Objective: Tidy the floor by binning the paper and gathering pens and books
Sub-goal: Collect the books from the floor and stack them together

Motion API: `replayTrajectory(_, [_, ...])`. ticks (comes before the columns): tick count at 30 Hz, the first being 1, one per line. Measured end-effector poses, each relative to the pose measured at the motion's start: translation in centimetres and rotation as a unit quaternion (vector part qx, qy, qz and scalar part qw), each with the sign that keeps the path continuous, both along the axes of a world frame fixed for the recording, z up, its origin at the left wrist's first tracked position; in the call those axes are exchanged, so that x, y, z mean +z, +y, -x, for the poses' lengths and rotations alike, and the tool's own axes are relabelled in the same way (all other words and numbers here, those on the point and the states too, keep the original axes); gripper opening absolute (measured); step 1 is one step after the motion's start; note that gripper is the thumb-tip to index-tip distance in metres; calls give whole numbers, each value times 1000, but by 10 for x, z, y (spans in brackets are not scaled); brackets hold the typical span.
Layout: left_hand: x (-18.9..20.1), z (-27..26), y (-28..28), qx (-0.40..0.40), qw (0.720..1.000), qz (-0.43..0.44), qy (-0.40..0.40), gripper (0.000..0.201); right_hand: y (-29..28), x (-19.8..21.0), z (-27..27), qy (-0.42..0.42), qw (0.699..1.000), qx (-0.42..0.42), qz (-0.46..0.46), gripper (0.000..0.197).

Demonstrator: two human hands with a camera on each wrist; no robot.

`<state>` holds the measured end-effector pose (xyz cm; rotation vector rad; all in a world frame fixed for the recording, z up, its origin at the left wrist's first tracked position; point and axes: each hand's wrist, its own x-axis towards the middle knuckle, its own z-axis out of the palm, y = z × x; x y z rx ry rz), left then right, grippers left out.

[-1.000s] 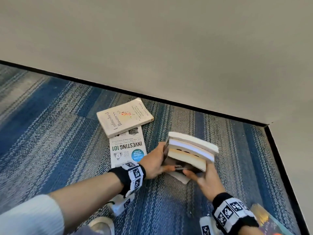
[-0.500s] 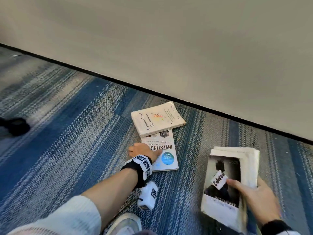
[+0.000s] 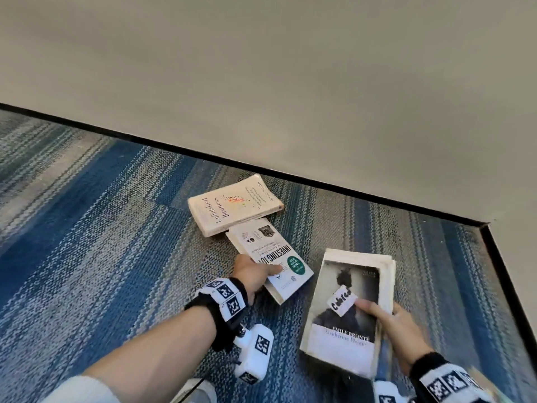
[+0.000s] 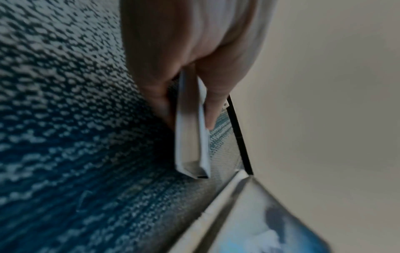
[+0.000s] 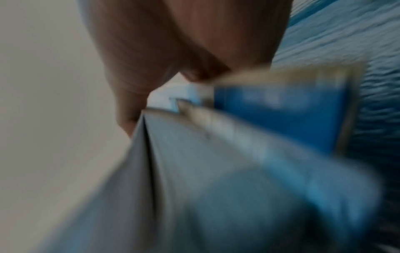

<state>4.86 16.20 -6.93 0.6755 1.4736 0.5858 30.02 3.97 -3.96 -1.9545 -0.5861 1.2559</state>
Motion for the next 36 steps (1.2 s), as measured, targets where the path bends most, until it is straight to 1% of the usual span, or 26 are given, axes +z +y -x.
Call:
replayTrajectory(1, [5,-6,0,-17,1000,-19,8,39,-5,-4,-3,-7,1000,-4,26,63])
replayTrajectory(2, [12,-10,0,-44,997,-42,40,41,-9,-9,-7,-50,997,4,52,70])
replayTrajectory(3, [20,-12,0,-72,992,-67,81,44,-10,-13,-11,-138,985,15,100,77])
replayTrajectory(4, [28,-16,-1,-104,982,-93,126,45,-12,-15,-15,-238,960,24,145,83])
replayTrajectory(5, [37,-17,-1,-129,969,-125,167,44,-12,-14,-14,-307,937,32,163,84])
replayTrajectory(6, [46,-21,-2,-154,955,-160,195,41,-13,-16,-14,-326,932,38,154,84])
replayTrajectory(8, [61,-24,-4,-187,927,-227,234,38,-11,-19,-9,-278,950,53,135,86])
replayTrajectory(9, [67,-27,-4,-197,913,-258,248,39,-11,-26,-10,-249,956,52,144,91])
replayTrajectory(11, [78,-28,-1,-207,893,-298,266,41,-11,-41,-19,-200,966,48,156,99])
replayTrajectory(12, [84,-27,2,-214,884,-310,276,40,-11,-46,-25,-176,972,45,152,96])
replayTrajectory(13, [89,-25,6,-228,872,-322,289,38,-12,-46,-33,-144,978,32,146,87])
replayTrajectory(15, [102,-20,15,-263,854,-343,291,31,-16,-34,-41,-55,988,1,143,59])
replayTrajectory(16, [110,-18,20,-278,851,-350,277,28,-20,-31,-44,-6,991,-13,133,46])
replayTrajectory(17, [118,-17,25,-289,851,-354,260,27,-23,-27,-43,24,993,-20,116,36])
replayTrajectory(18, [124,-16,29,-297,854,-355,239,27,-26,-27,-40,31,994,-22,104,33])
replayTrajectory(19, [131,-18,33,-298,858,-357,216,28,-29,-29,-37,2,995,-7,101,37])
replayTrajectory(21, [141,-22,42,-292,866,-364,180,34,-36,-29,-27,-84,991,42,93,55])
replayTrajectory(22, [144,-23,44,-286,868,-369,168,40,-38,-29,-23,-105,989,54,86,60])
replayTrajectory(25, [146,-28,48,-256,880,-373,143,54,-39,-32,-27,-80,992,61,78,56])
replayTrajectory(27, [145,-30,48,-250,885,-373,127,55,-39,-29,-37,-36,995,54,72,59])
replayTrajectory(29, [147,-35,47,-275,882,-367,109,54,-41,-24,-55,-34,998,17,42,68])
replayTrajectory(31, [153,-43,46,-327,872,-351,100,52,-46,-6,-77,-85,996,-23,-1,65])
replayTrajectory(33, [154,-55,46,-384,857,-326,104,48,-53,16,-98,-108,992,-35,-47,67])
replayTrajectory(34, [153,-63,45,-413,848,-314,109,46,-56,28,-106,-77,993,-46,-79,66])
replayTrajectory(35, [150,-72,43,-442,837,-303,113,45,-60,40,-111,-18,991,-68,-109,62])
replayTrajectory(36, [146,-83,42,-472,821,-297,120,44,-63,55,-112,59,983,-81,-151,55])
